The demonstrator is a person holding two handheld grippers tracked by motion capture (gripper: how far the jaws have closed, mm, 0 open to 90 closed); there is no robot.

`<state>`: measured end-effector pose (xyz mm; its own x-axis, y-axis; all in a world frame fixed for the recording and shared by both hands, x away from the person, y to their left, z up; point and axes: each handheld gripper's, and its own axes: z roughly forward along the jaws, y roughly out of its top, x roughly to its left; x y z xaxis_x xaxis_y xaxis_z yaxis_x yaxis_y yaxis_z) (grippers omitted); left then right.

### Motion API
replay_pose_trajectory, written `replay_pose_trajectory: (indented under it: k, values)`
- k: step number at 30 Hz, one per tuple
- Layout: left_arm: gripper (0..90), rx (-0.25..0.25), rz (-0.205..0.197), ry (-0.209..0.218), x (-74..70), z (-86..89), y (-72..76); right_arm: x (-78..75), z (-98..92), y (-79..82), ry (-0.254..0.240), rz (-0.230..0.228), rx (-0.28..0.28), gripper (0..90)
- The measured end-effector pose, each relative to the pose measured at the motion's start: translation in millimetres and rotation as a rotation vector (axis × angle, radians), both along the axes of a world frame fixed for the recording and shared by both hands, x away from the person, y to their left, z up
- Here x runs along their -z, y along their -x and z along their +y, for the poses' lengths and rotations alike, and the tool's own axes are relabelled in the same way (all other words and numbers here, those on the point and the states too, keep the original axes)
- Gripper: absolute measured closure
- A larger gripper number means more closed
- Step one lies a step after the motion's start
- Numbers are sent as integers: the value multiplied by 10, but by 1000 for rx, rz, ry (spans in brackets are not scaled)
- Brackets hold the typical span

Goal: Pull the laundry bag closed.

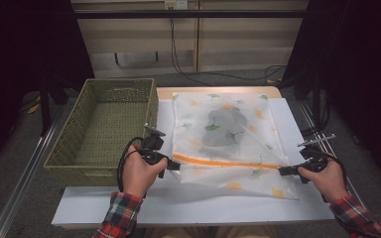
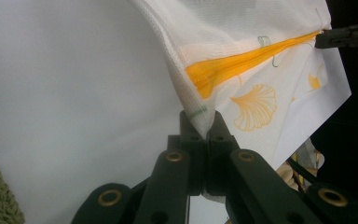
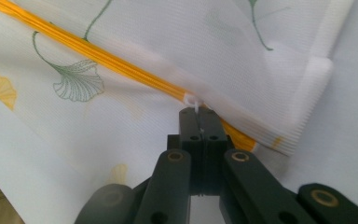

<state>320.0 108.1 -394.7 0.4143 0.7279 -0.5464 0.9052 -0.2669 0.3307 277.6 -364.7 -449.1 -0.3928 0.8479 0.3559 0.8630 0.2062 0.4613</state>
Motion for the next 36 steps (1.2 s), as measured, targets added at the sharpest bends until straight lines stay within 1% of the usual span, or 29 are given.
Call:
replay_pose_trajectory:
  k: [1, 3, 4, 5, 8, 9, 11, 13, 14, 22, 23, 25, 27, 32, 35, 36]
  values:
    - [888, 5, -3, -5, -1, 8, -4, -5, -9, 2, 2, 4, 5, 900]
    - [888, 5, -1, 0, -4, 7, -2, -6, -31, 2, -5, 5, 10, 900]
    - [888, -1, 0, 3, -4, -3, 2, -4, -37, 2, -3, 3, 9, 900]
    - [888, -2, -4, -4, -3, -2, 1, -4, -41, 3, -4, 4, 8, 900]
    - [888, 5, 1, 0, -3, 12, -4, 2, -42, 4, -2, 5, 9, 900]
    - [888, -2, -1, -7, -7, 18, -2, -4, -46, 6, 7, 11, 14, 900]
    - [888, -2, 3, -2, -11, 23, -1, -3, -51, 6, 11, 10, 15, 900]
    - [888, -10, -7, 1, -38, 48, -3, 1, -99, 8, 8, 9, 22, 900]
    - [888, -8, -3, 6, -42, 53, -3, 2, -113, 13, 5, 12, 27, 900]
    - [888, -10, 0, 4, -32, 56, -3, 20, -177, 31, 4, 12, 39, 900]
    - [888, -10, 0, 5, -37, 60, -4, 19, -184, 34, 14, 14, 37, 900]
    - [888, -12, 0, 4, -34, 65, -5, 24, -200, 38, 7, 13, 41, 900]
    - [888, -12, 1, 3, -29, 68, -6, 24, -215, 44, 14, 16, 47, 900]
    - [888, -11, -3, 4, -40, 66, -4, 22, -233, 56, 4, 16, 48, 900]
    - [888, -11, 2, 7, -47, 71, -3, 21, -239, 60, 5, 19, 48, 900]
    - [888, -7, -4, 5, -49, 79, -7, 23, -244, 62, 6, 11, 48, 900]
